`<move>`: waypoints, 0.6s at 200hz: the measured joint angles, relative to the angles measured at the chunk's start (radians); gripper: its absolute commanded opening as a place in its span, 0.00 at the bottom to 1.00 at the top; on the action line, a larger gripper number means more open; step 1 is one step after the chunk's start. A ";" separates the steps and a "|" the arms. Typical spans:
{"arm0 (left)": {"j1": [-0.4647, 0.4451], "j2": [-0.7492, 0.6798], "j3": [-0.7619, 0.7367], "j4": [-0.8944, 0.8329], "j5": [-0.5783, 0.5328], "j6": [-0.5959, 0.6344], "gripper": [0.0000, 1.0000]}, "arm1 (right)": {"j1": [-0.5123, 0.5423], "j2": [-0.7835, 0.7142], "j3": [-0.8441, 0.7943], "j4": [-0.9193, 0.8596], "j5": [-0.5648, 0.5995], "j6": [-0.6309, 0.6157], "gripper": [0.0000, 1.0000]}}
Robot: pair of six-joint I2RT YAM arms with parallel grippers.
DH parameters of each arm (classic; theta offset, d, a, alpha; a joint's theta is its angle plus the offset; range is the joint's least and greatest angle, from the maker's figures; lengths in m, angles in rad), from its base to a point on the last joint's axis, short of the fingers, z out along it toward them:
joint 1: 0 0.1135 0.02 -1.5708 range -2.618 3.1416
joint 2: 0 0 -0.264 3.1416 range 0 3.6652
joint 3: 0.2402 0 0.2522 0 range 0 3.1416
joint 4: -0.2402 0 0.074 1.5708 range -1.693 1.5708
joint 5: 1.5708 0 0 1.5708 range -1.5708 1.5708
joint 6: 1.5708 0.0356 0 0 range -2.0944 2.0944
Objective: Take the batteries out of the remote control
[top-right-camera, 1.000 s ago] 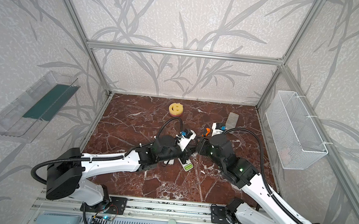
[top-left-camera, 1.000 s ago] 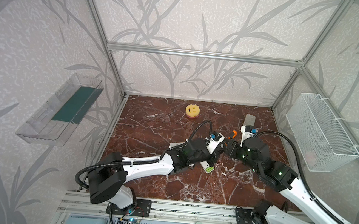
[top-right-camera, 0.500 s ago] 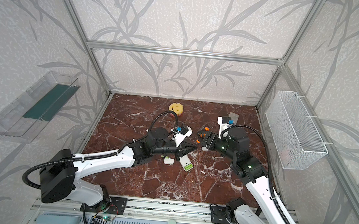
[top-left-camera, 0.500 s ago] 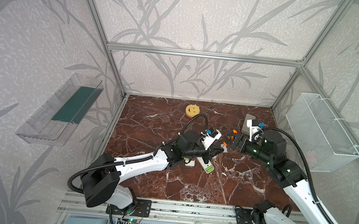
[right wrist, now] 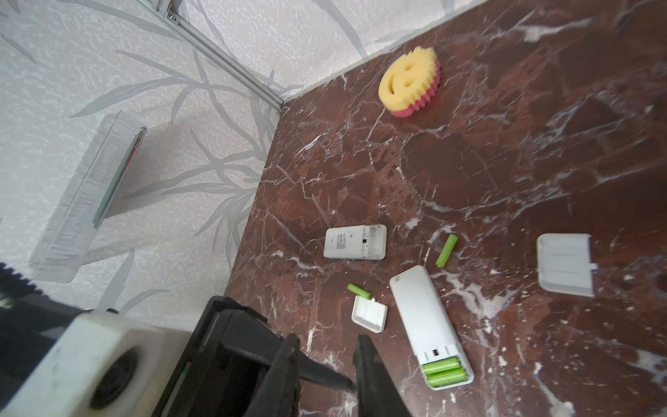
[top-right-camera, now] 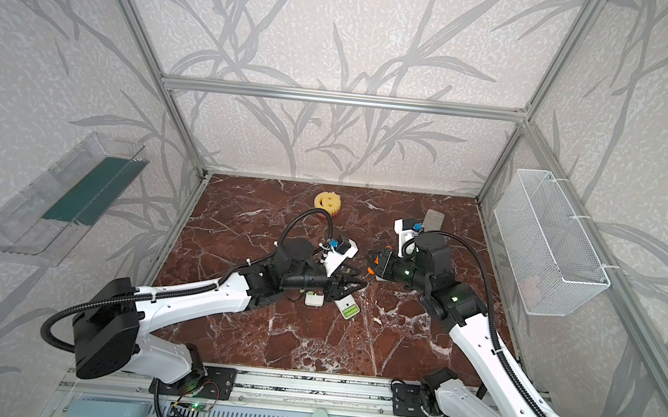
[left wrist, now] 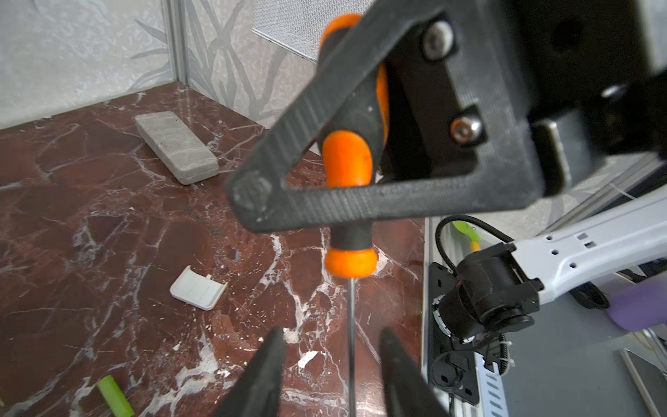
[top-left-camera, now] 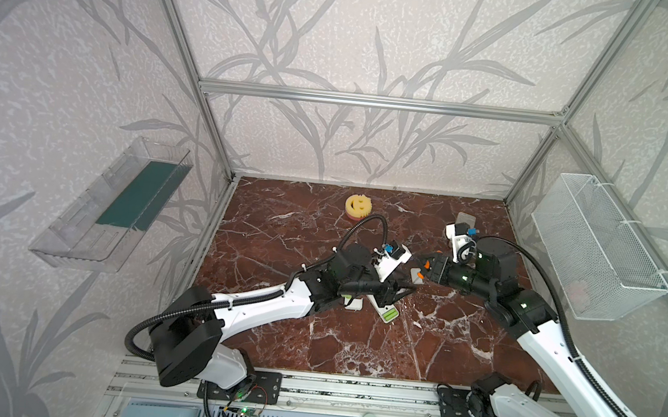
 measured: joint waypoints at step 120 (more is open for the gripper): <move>0.028 0.054 -0.270 -0.093 -0.263 -0.452 0.49 | 0.345 -0.014 -0.360 0.298 0.517 -0.430 0.00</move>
